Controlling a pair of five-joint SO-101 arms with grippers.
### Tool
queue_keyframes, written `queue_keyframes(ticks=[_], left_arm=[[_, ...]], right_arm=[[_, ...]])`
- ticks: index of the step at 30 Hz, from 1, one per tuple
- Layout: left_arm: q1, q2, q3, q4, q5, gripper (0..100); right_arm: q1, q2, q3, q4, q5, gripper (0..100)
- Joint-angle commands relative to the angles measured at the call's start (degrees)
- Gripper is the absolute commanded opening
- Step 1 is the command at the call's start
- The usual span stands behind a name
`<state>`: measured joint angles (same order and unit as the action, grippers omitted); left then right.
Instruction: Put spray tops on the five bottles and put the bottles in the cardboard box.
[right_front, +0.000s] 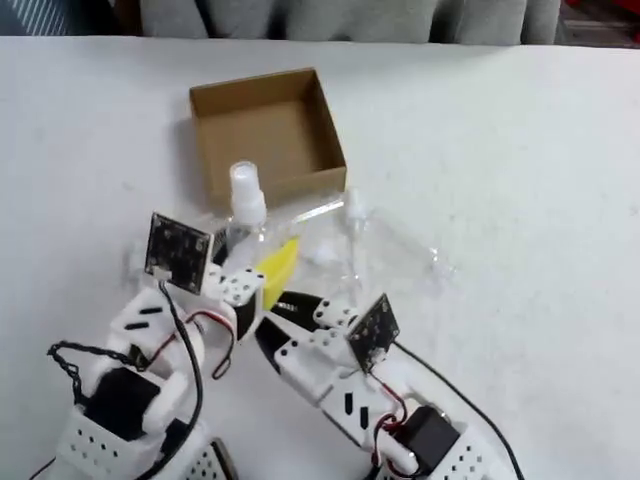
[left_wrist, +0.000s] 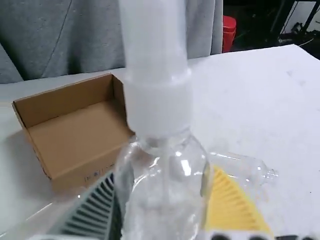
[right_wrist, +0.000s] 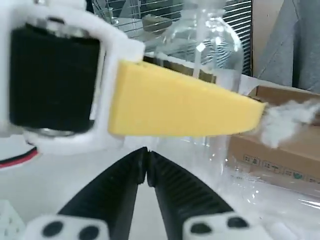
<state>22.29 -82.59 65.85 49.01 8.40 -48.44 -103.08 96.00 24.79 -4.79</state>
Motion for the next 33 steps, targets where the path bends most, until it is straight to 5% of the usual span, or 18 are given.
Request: queue_keyframes(ticks=[1, 18, 26, 33], left_arm=[[3.1, -2.5, -3.0, 4.4, -0.7, 2], [2.8, -2.4, -3.0, 8.5, -6.5, 2], [-7.6, -0.3, 4.1, -10.1, -5.7, 2], [-12.4, 20.5, -5.6, -20.4, -1.1, 2]], right_arm=[[3.6, 0.5, 0.9, -0.4, 2.3, 1.5], [7.4, 0.1, 0.9, -0.5, 4.7, 1.5], [7.4, 0.0, 0.9, 4.2, 4.7, 1.5], [12.6, 0.4, 0.9, 5.8, 4.7, 1.5]])
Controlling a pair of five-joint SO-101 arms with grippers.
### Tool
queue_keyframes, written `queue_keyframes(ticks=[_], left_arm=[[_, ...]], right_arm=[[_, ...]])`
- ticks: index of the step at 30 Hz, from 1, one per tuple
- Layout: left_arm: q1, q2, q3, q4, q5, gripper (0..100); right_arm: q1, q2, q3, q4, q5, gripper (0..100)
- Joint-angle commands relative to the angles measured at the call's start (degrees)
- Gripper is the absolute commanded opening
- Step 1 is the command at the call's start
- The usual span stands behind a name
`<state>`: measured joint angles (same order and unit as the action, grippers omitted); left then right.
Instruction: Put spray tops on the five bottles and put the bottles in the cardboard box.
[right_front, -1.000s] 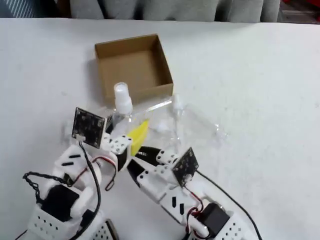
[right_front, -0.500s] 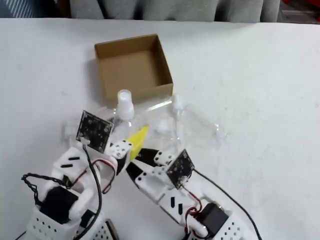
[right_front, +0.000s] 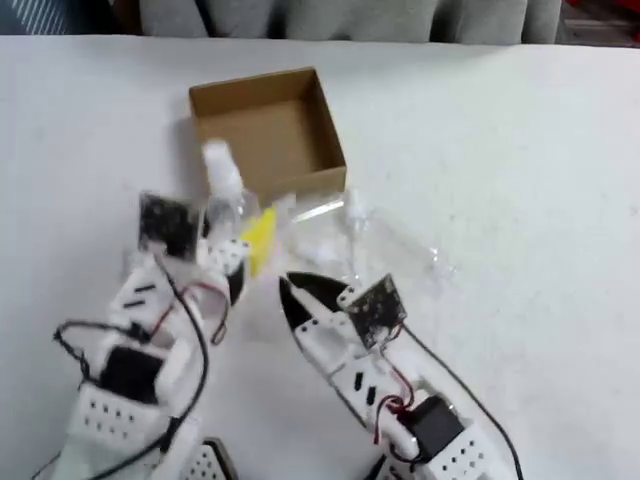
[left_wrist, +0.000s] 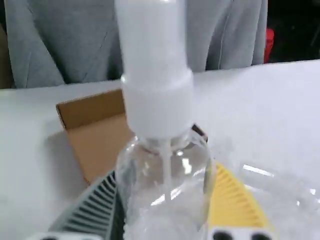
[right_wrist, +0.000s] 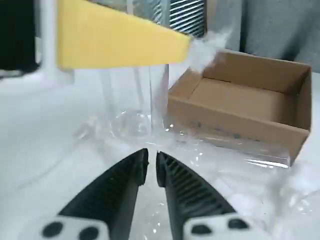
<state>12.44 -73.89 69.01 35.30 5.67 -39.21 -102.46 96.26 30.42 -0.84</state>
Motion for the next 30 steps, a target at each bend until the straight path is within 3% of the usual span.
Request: queue_keyframes(ticks=[1, 10, 21, 30], left_arm=[[-3.0, 15.4, -10.9, -8.6, 1.6, 2], [-4.4, 44.6, -25.1, -28.9, 1.7, 2], [-11.3, 80.0, -49.3, -37.2, 1.7, 2], [-13.9, 101.1, -65.8, -44.2, 1.7, 2]], right_arm=[[4.9, -0.2, 0.6, 0.2, 0.8, 1.5], [8.9, -0.2, 0.6, 4.7, 0.5, 1.5], [8.6, -0.2, 0.6, 5.0, 0.5, 1.5], [8.5, -0.2, 0.6, 4.8, 0.6, 1.5]])
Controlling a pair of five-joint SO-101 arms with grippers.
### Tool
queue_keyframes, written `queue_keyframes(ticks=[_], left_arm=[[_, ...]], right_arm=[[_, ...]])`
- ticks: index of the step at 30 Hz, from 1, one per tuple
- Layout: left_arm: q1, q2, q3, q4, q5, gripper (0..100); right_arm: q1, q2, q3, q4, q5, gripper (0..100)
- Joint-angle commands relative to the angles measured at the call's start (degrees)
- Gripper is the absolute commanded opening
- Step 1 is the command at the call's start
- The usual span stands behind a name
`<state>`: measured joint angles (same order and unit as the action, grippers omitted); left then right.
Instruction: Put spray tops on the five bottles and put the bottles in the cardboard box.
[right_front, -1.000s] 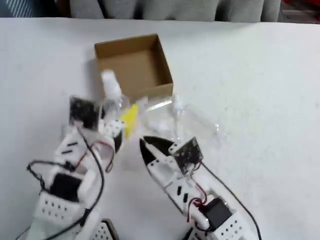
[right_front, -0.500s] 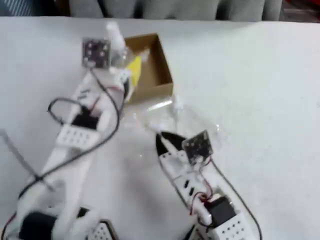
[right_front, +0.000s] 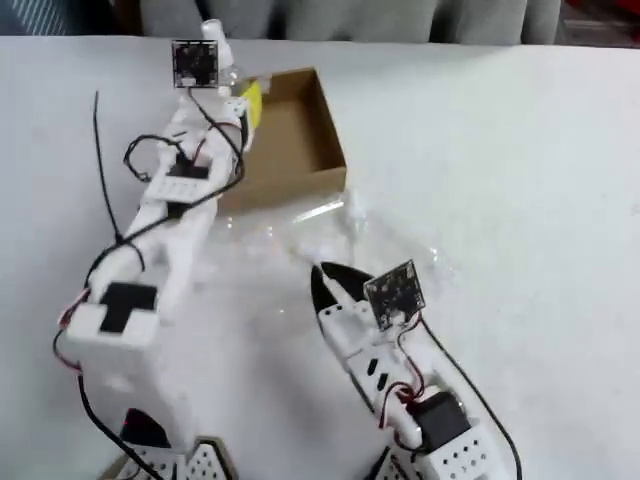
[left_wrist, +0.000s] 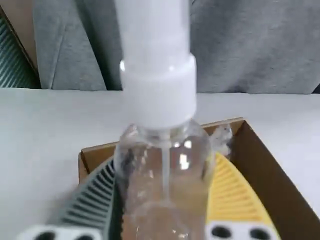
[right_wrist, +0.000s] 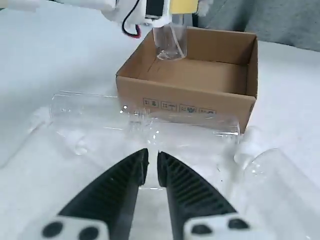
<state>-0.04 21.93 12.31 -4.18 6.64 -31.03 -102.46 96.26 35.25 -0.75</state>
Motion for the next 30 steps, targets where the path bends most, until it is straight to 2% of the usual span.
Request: queue_keyframes(ticks=[1, 11, 21, 27, 30], left_arm=[[-1.5, 7.1, -10.9, -5.2, 0.8, 2], [-3.9, 18.2, -22.3, -5.1, 0.8, 2], [-4.3, 20.6, -23.9, -4.9, 0.8, 2], [-4.8, 21.0, -26.9, 1.6, 0.8, 2], [-5.2, 22.5, -29.0, 1.8, 3.5, 2]], right_arm=[[0.3, -0.2, 0.6, 0.0, 0.5, 1.5], [0.3, -0.2, 0.6, -0.1, 0.6, 1.5], [0.3, -0.2, 0.6, -0.1, 0.6, 1.5], [0.3, -0.2, 0.6, -0.1, 0.5, 1.5], [0.3, -0.2, 0.6, -0.1, 0.5, 1.5]])
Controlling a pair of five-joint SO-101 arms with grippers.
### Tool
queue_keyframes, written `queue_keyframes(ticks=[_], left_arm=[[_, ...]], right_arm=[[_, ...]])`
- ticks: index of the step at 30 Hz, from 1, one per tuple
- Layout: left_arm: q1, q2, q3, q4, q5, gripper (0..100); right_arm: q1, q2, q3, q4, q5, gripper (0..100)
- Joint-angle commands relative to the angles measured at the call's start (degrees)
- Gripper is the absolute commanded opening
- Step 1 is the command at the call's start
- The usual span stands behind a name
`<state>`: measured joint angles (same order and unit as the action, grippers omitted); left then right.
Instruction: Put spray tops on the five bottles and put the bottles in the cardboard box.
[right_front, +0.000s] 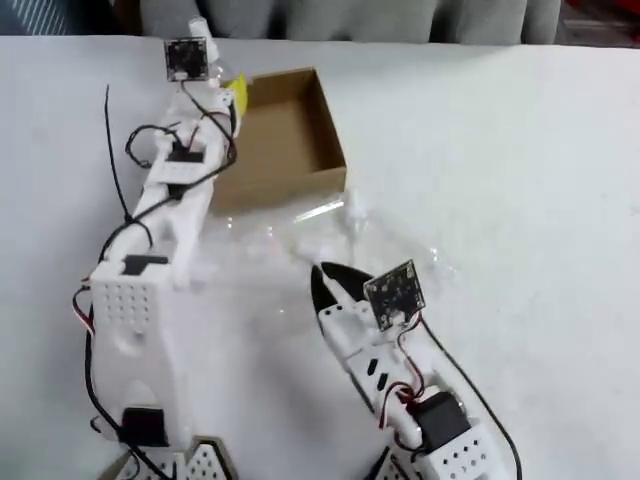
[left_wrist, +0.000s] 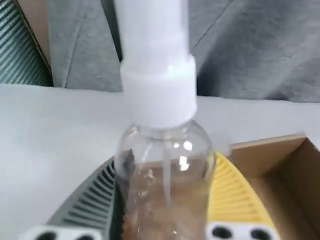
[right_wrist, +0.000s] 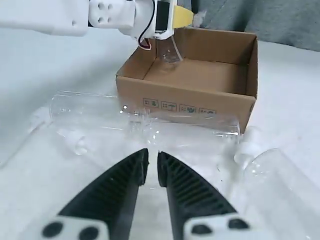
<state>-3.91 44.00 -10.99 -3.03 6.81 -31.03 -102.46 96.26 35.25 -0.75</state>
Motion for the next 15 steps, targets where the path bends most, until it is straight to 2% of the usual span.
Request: queue_keyframes(ticks=[1, 15], left_arm=[[-1.5, 1.3, -6.5, 0.7, 4.1, 2], [-2.4, 5.2, -10.2, 0.9, 4.3, 2]], right_arm=[[0.3, -0.2, 0.6, -0.1, 0.5, 1.5], [0.3, -0.2, 0.6, -0.1, 0.4, 1.5]])
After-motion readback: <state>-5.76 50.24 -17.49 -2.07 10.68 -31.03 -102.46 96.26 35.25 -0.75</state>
